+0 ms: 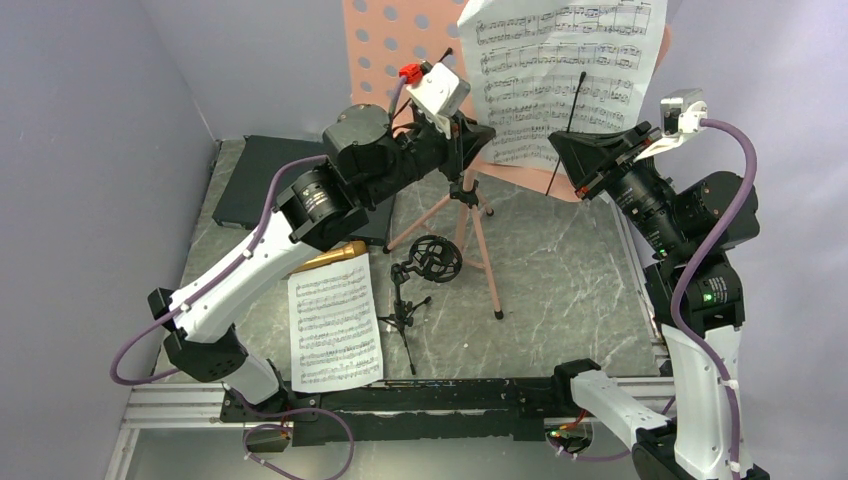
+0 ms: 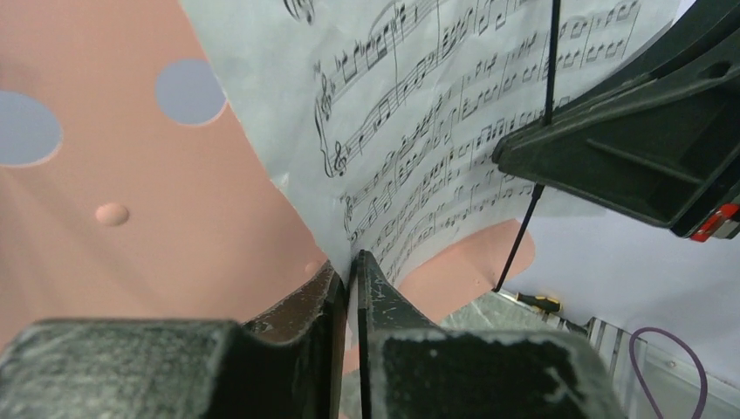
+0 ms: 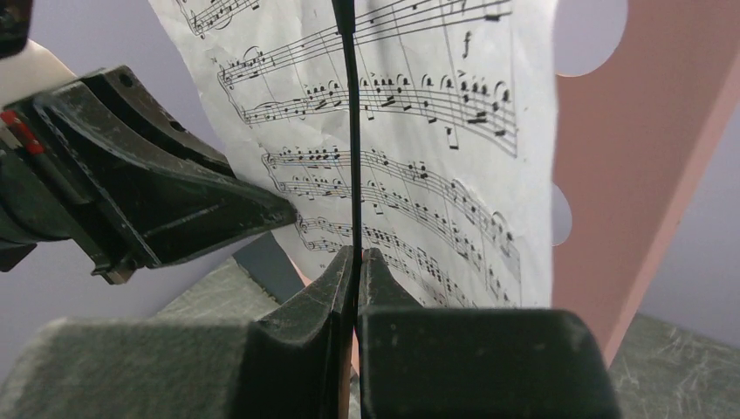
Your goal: Set up the instrument practice props
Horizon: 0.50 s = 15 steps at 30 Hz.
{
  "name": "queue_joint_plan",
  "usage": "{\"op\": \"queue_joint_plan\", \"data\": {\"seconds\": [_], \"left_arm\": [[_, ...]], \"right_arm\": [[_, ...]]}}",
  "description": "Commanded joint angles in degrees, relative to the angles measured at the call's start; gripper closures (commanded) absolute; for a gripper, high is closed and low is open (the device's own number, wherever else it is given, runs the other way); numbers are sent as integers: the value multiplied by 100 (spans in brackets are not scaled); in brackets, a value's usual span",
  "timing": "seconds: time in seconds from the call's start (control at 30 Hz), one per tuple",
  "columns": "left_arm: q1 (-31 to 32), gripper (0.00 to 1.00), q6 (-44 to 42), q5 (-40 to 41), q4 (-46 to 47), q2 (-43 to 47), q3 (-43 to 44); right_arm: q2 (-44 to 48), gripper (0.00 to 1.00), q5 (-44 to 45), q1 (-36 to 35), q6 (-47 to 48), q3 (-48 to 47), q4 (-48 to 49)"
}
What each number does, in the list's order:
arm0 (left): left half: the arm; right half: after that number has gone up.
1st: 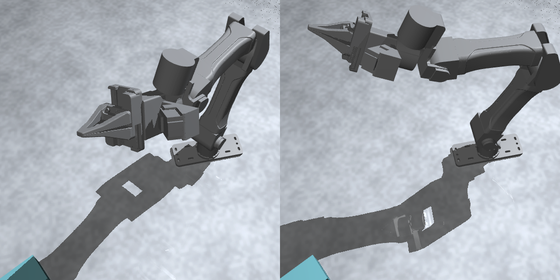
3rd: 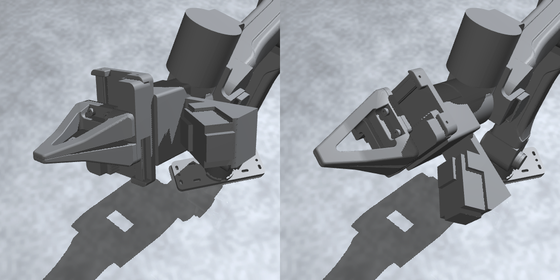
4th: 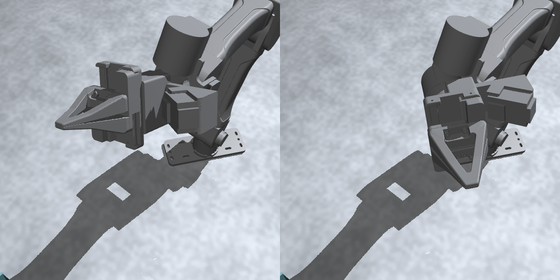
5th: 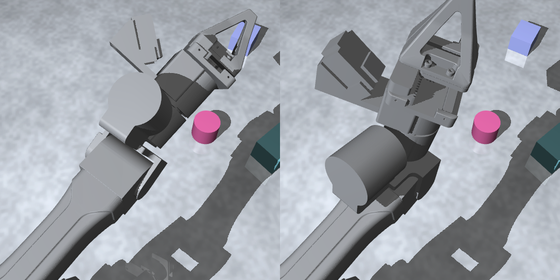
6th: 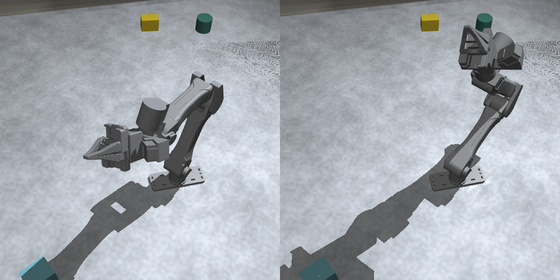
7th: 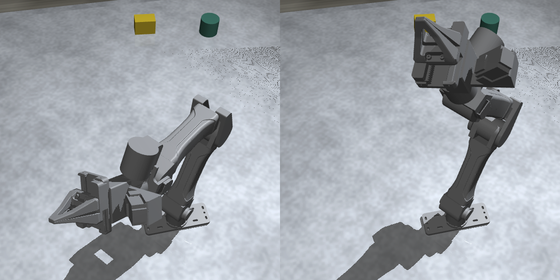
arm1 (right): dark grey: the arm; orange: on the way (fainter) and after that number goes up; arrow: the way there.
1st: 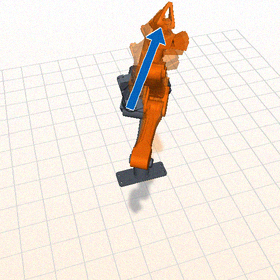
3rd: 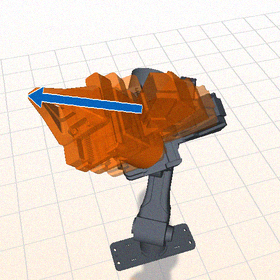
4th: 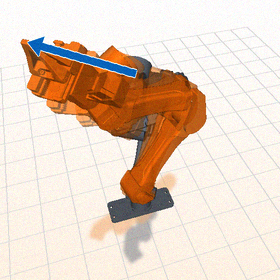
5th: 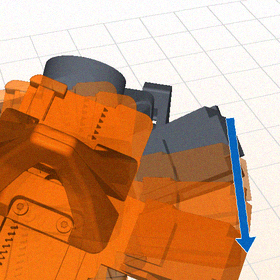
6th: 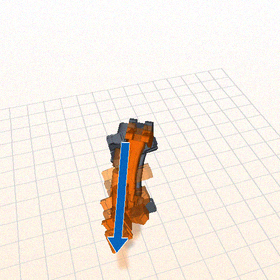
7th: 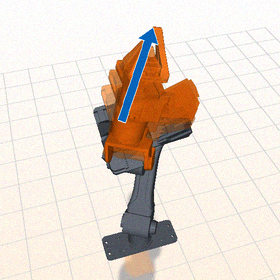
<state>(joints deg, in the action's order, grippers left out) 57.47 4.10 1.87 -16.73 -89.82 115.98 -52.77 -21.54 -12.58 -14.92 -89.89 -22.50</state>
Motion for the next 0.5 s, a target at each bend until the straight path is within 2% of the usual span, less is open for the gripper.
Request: {"op": "queue_joint_plan", "data": {"seconds": [0.0, 0.2, 0.47], "left_arm": [[30, 81, 17, 73, 286, 238, -118], [28, 65, -34, 101, 312, 266, -80], [36, 59, -22, 161, 469, 374, -171]], "right_arm": [[-15, 98, -171, -11, -84, 96, 61], [-14, 91, -173, -11, -82, 94, 61], [31, 79, -131, -13, -89, 150, 86]]}}
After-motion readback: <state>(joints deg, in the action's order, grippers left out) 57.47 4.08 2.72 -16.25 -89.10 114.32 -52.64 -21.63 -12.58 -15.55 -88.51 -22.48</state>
